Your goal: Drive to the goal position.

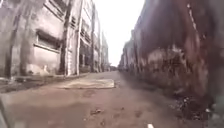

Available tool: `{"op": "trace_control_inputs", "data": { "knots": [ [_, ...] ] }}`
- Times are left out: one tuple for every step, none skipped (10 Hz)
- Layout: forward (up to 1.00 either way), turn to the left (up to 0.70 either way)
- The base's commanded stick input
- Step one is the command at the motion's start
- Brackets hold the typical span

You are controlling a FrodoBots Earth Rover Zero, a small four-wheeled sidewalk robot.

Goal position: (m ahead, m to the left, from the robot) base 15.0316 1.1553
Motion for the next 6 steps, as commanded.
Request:
{"op": "trace_control_inputs", "data": {
  "knots": [
    [0.7, -0.28],
    [0.7, -0.28],
    [0.7, -0.23],
    [0.7, -0.06],
    [0.7, 0.0],
    [0.7, 0.0]
  ]
}}
